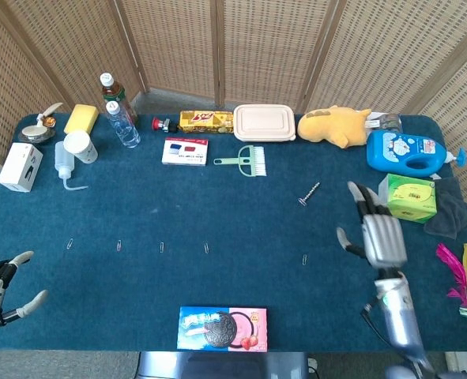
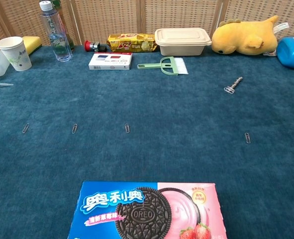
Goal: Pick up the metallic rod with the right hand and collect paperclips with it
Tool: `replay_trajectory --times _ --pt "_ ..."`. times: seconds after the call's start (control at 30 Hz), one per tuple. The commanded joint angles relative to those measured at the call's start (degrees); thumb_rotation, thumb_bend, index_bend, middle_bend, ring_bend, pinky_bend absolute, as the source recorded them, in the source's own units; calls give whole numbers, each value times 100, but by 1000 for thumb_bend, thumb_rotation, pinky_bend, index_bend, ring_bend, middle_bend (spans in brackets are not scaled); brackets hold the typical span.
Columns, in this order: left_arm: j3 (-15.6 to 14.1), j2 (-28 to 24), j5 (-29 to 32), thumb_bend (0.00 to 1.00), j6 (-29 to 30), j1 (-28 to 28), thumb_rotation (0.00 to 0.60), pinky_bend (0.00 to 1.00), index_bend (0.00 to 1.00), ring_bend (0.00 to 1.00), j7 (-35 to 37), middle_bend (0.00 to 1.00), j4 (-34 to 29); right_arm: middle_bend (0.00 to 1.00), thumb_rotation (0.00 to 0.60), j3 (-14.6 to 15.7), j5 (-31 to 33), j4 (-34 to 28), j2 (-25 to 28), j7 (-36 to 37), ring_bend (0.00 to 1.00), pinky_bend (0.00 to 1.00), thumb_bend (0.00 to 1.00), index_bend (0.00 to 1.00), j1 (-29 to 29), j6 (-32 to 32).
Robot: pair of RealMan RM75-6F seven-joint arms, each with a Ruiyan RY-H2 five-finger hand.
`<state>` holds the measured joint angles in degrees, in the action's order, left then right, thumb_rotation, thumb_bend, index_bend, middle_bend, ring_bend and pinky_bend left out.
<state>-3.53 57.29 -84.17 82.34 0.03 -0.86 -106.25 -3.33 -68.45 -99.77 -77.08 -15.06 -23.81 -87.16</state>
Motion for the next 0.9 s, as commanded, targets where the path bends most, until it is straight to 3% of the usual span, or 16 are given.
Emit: replay_trajectory --times 0.03,0.23,0.4,0.9 --pt "-38 98 -26 236 135 105 158 36 129 169 -89 211 63 102 501 611 -435 71 -8 49 68 264 411 0 660 -390" --pt "-163 143 -153 237 253 244 260 36 137 166 -141 211 85 95 501 918 -714 94 -47 65 44 264 411 0 1104 -469" --pt "-244 115 -280 236 327 320 358 36 139 158 -232 211 -7 81 502 940 -911 130 -41 168 17 239 411 0 1326 -524" --pt "-134 -26 -486 236 635 390 377 36 142 158 -306 211 -277 48 501 766 -1382 221 49 576 0 238 411 0 1796 -739"
